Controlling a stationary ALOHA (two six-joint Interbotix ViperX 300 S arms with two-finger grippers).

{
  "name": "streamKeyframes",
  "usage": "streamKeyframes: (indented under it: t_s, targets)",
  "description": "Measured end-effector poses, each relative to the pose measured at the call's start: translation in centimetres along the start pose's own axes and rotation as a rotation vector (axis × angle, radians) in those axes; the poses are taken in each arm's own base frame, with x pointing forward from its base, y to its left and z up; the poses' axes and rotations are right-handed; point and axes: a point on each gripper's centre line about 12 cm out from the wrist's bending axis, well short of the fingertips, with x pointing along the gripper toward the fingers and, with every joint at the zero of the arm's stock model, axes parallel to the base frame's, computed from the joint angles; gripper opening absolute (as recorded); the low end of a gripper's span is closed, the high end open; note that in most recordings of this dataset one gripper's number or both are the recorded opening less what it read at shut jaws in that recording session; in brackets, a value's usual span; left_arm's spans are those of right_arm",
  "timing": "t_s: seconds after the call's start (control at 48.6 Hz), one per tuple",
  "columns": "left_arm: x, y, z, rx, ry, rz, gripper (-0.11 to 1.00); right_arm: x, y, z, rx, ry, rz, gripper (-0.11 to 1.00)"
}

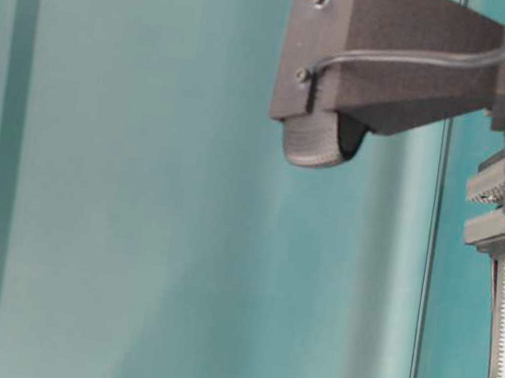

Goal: Insert the USB cable into the fixed female connector.
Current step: 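Align the plug tip with the blue USB port in the vise, then push the plug forward into the port with the right gripper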

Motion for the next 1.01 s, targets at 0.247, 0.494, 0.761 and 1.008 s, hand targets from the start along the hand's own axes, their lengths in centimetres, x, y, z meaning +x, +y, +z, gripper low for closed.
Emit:
streamKeyframes:
  t_s: [0.247,0.494,0.761,1.008]
  targets:
    - [0.00,0.00,0.02,0.000,-0.001,0.000,0.99,0.16,-0.12,0.06,-0.002,-0.001,-0.004,0.21]
    - [0.00,0.00,0.02,0.000,-0.001,0.000,0.99,0.31,-0.37,-0.23,-0.015,0.003,0.000,0.21]
    - [-0.01,-0.02,0.08,0.000,-0.003,-0.001,0.99,0.31,-0.35,-0.26,-0.015,0.005,0.002,0.21]
    - [0.00,0.00,0.02,-0.002,-0.001,0.000,0.99,0.29,-0.27,-0.28,-0.012,0.009,0.006,0.21]
